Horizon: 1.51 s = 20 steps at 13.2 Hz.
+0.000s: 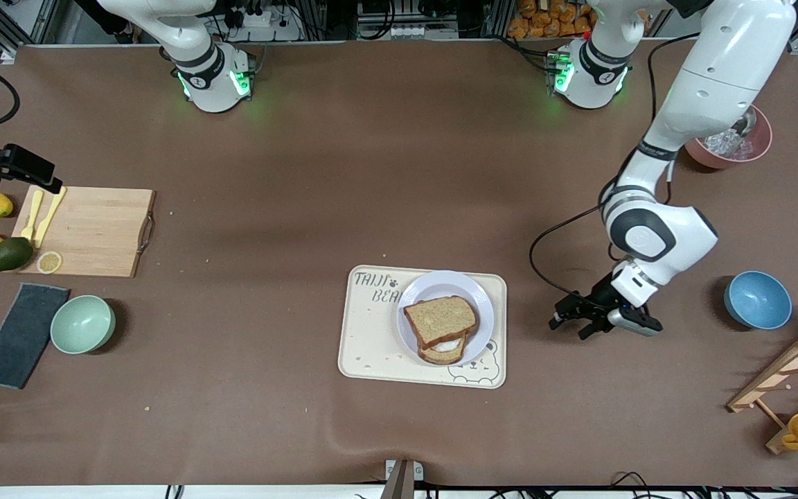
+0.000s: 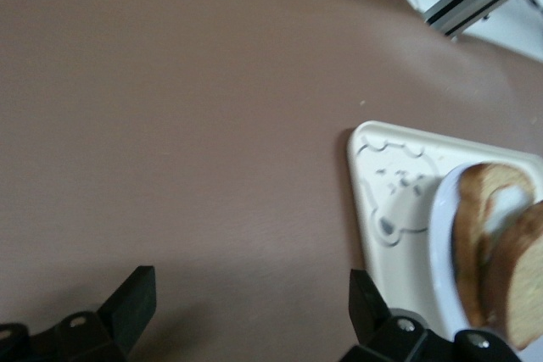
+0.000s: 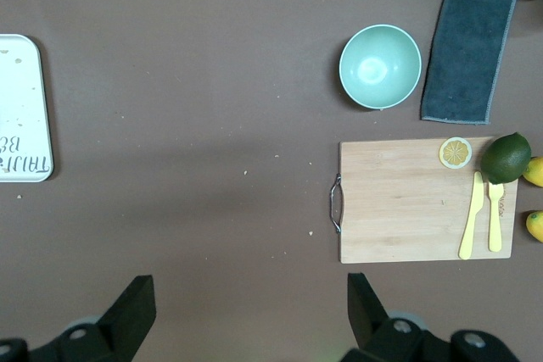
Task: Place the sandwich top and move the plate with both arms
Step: 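Open the left gripper and draw it back from the plate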
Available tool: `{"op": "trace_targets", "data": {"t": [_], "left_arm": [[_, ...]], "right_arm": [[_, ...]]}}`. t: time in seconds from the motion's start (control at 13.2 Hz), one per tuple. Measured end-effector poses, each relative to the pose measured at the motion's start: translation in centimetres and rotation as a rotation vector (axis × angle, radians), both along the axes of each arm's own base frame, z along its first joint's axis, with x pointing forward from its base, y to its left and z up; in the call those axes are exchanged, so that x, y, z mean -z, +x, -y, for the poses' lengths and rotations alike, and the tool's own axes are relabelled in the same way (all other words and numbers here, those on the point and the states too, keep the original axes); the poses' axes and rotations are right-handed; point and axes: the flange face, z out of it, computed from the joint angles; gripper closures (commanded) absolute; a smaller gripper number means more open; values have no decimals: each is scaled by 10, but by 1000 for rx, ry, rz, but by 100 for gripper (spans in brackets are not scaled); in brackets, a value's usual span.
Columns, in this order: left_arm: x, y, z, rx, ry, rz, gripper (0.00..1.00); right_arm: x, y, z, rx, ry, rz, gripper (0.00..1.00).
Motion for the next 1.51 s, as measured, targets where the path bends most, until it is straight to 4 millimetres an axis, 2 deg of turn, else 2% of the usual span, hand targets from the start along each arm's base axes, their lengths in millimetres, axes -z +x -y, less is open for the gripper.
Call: {"op": "trace_targets", "data": {"t": [0.15, 0.53, 0.68, 0.98, 1.06, 1.51], "left_arm": [[-4, 1, -20, 30, 48, 12, 0], [-11, -3, -36, 81, 116, 26, 0], [-25, -1, -46, 99, 151, 49, 0], [-54, 1, -86, 143, 203, 58, 0], [-64, 3, -91, 157, 216, 47, 0], [-130, 22, -81, 233, 360, -137, 0]], "right_arm": [[0, 0, 0, 0, 1, 0, 0], [0, 0, -1, -1, 1, 2, 0], [0, 0, -1, -1, 1, 3, 0], [0, 0, -1, -1, 1, 3, 0], [0, 0, -1, -1, 1, 3, 0], [0, 0, 0, -1, 1, 3, 0]]}}
